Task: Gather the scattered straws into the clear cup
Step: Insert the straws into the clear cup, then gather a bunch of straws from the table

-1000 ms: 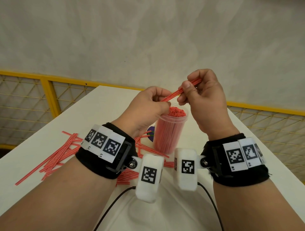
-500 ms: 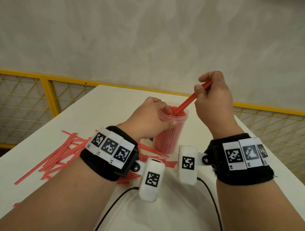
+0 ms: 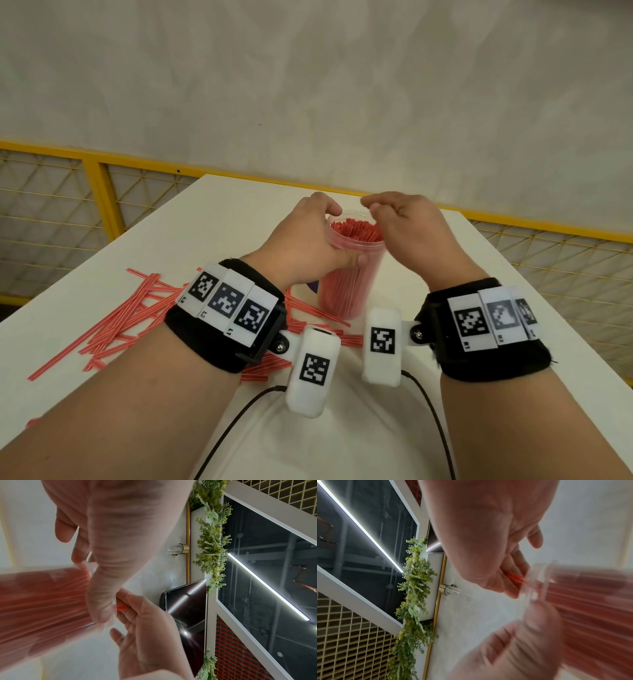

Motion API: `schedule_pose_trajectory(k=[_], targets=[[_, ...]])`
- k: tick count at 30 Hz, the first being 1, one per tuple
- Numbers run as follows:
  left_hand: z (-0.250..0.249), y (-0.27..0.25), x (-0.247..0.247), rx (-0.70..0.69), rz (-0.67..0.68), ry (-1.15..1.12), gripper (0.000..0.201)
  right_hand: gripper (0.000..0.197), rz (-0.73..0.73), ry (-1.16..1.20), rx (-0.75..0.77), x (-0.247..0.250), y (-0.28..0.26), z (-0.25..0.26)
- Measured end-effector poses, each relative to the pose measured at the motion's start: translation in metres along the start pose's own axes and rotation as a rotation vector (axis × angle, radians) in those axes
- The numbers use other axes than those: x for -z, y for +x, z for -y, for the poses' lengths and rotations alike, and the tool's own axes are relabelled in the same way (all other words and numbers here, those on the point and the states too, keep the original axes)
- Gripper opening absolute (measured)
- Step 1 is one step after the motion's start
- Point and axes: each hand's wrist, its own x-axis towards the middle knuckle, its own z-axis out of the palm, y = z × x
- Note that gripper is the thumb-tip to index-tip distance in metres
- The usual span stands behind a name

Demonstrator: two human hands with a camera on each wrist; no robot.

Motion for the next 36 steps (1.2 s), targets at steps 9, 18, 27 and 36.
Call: schedule_pose_trajectory(k=[9,18,27,36], targets=[[-0.001,-0.002,-0.003,-0.03,0.032,0.075,0.084,0.039,0.187,0.027,0.029,0.012,-0.008,0.001],[-0.006,-0.007,-0.007,-0.119,0.079,0.189,0.041,0.051,0.211,-0.255,-0.032,0.021,-0.007,-0.003],[-0.004,-0.005,-0.008,-0.151,0.066,0.299,0.045,0.045,0.176,-0.321,-0.073,0.022,-0.007,0.0],[-0.01,-0.008,0.006,-0.157,0.152,0.332,0.063,0.059,0.151,-0.31,-0.022,0.029,-0.011,-0.001]])
